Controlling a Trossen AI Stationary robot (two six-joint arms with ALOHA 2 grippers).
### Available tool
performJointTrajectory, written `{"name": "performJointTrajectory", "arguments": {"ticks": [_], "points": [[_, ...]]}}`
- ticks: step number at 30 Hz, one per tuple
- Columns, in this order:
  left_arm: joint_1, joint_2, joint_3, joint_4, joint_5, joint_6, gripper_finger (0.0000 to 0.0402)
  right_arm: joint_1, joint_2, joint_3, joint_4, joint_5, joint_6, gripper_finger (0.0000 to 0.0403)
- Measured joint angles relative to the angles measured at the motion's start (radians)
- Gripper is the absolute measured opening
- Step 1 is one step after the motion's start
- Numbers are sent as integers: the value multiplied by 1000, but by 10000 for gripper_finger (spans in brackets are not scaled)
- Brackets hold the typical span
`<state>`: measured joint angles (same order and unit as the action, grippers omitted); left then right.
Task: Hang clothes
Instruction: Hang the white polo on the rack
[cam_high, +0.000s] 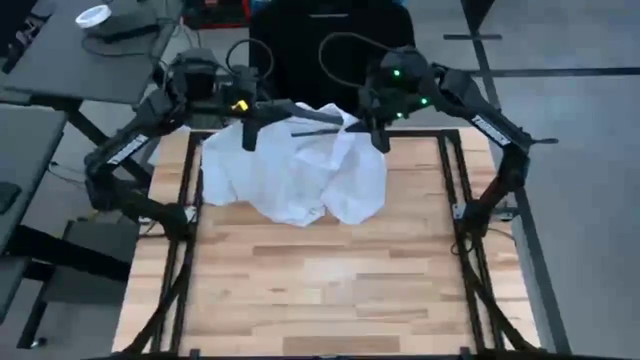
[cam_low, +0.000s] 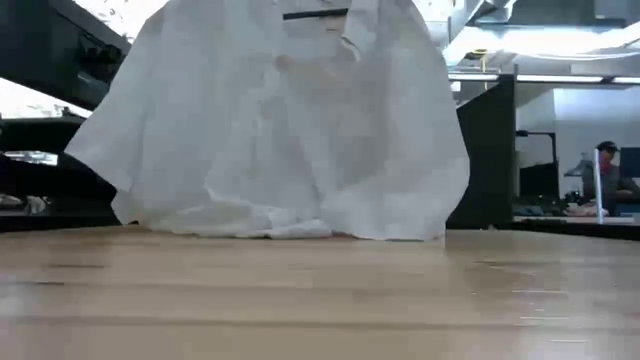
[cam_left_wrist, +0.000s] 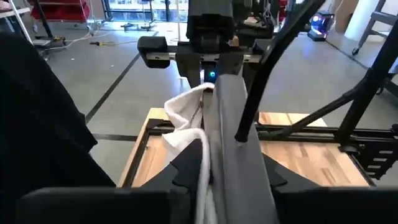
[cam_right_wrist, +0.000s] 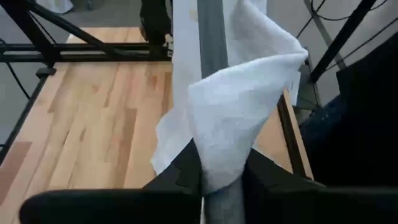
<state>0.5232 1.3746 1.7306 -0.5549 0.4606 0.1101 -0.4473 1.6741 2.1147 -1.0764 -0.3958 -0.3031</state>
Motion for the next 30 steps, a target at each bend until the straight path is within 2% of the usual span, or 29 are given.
{"name": "performJointTrajectory", "arguments": {"ticks": [11, 21, 30], "points": [[-8, 2, -2, 39, 7, -18, 57, 37, 8, 1, 87, -7, 51, 53], [-44, 47, -5, 55, 6, -26, 56, 79, 64, 2, 164, -29, 82, 117], [-42, 40, -4, 54, -2, -17, 56, 88, 74, 1, 141, -6, 43, 122]]}}
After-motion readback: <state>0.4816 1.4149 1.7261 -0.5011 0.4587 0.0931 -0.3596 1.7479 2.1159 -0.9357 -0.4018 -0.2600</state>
